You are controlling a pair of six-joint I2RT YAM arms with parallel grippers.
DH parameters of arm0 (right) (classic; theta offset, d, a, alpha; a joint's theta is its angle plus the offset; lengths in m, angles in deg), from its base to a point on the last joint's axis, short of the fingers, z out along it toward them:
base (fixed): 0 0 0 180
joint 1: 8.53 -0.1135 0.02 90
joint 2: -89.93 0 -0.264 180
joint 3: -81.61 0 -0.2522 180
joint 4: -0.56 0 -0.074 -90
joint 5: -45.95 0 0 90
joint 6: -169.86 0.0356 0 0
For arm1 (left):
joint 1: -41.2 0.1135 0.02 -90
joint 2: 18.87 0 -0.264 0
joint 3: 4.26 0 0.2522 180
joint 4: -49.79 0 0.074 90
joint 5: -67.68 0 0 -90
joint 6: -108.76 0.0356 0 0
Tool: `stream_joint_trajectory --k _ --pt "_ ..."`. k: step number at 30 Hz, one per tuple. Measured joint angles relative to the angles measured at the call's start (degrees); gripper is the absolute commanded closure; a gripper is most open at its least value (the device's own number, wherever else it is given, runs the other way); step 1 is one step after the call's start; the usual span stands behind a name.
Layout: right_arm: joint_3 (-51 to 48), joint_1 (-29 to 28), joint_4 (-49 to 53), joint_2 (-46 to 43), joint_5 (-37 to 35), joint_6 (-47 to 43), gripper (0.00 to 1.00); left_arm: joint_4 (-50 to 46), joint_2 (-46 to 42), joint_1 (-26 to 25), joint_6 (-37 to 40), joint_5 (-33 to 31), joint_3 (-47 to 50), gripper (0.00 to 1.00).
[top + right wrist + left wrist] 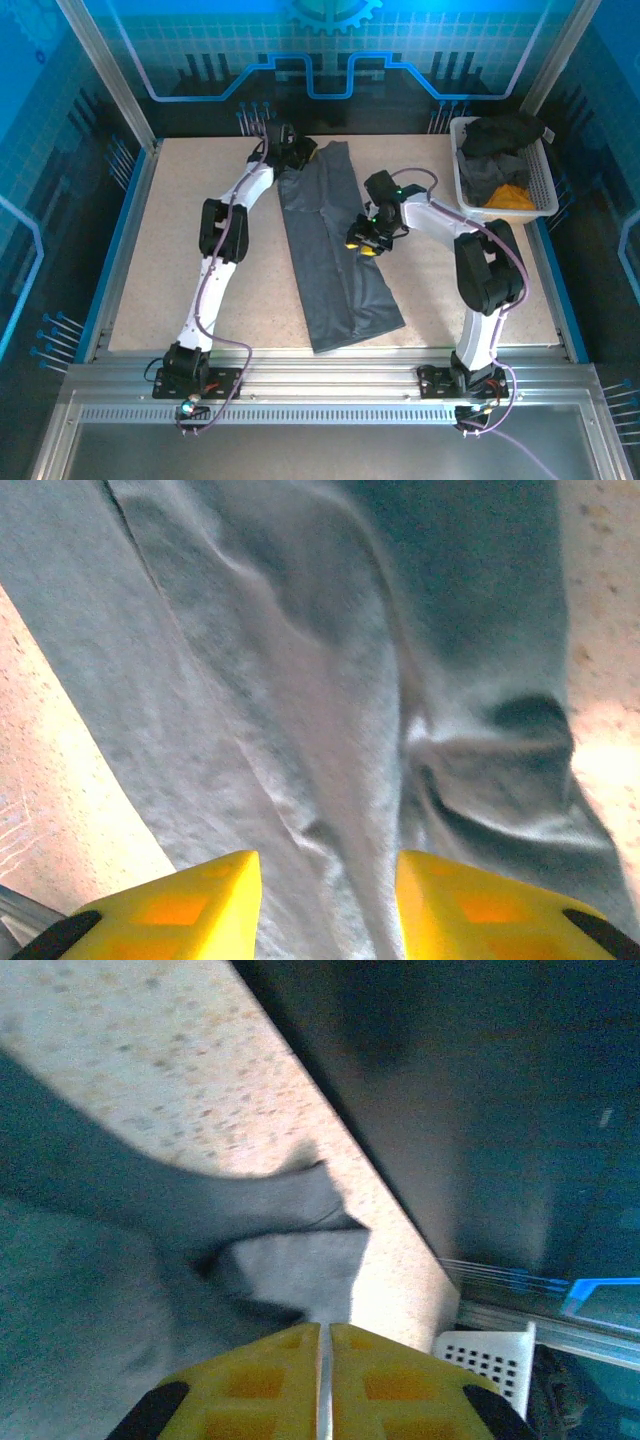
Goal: Fold and stack the t-shirts
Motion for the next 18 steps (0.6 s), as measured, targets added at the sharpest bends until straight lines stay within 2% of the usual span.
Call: stream_joint_trajectory --k 4,12,15,18 --pt "-2.4 0.3 0.5 -1.7 -0.3 -1.1 0.60 2.1 2.9 -1.1 -1.2 0.0 -3.3 0.89" --pt "-4.2 2.7 2.0 -3.0 -0.5 -2.9 0.59 2.7 6.3 -3.3 -2.6 0.1 -3.9 0.88" --pt "-4.1 2.7 2.4 -3.3 -0.5 -4.0 0.58 3.8 8.6 -3.3 -4.2 0.1 -7.5 0.87" --pt "-4.1 2.7 2.5 -3.3 -0.5 -4.8 0.58 5.8 10.1 -3.3 -6.3 0.1 -9.2 0.82"
